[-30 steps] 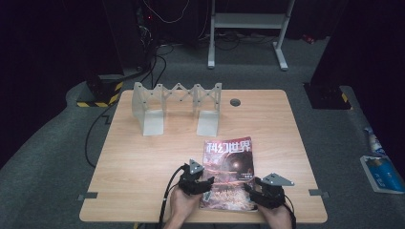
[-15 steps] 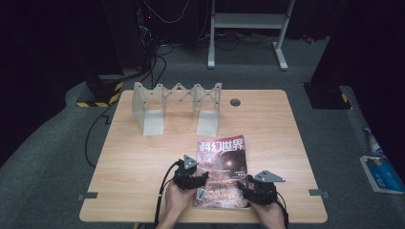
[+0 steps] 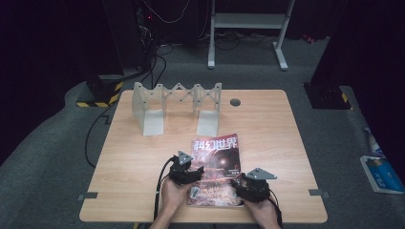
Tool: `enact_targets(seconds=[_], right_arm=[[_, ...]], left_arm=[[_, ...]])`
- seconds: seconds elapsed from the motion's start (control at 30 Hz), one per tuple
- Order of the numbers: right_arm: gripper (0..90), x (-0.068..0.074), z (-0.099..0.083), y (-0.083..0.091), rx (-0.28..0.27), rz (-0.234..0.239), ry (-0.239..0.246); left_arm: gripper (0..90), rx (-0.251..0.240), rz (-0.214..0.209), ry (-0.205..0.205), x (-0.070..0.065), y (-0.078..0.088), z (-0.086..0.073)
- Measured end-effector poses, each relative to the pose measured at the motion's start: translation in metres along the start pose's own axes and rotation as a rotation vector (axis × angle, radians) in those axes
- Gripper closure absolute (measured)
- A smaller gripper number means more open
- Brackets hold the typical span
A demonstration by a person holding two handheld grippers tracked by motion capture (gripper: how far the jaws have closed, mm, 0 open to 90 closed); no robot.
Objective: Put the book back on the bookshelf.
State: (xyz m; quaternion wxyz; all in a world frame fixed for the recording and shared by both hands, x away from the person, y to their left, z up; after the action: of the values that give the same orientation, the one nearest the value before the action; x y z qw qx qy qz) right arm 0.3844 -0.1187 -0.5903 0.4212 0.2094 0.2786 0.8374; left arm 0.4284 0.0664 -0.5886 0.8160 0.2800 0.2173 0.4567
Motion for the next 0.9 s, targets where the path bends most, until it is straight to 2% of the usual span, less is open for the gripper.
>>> enact_targets(seconds=[0.53,0.67,0.9], right_arm=[[46.6,0.009,0.008,-0.010,0.006,-0.002,0.005],[46.5,0.010,0.009,-0.012,0.010,0.000,0.006],[48.3,0.007,0.009,-0.010,0.023,0.031,-0.005]], left_arm=[[37.3,-0.034,0.034,0.015,0.015,0.000,0.001],[37.3,-0.046,0.031,0.016,0.015,0.000,0.000],[36.8,-0.070,0.017,-0.008,0.017,-0.001,0.000]])
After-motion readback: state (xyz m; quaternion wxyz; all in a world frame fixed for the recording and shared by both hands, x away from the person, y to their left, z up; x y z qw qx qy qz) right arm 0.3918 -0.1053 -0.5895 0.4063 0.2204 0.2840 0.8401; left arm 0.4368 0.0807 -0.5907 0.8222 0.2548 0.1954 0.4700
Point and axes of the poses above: each handheld gripper's, and its own axes: y roughly backward along the jaws, z roughly out of its top, x roughly to its left, the point moved 10 cm from there along -y, roughly forward along the jaws, and after that the axes turned 1 degree about -y, right-handed, at the moved point
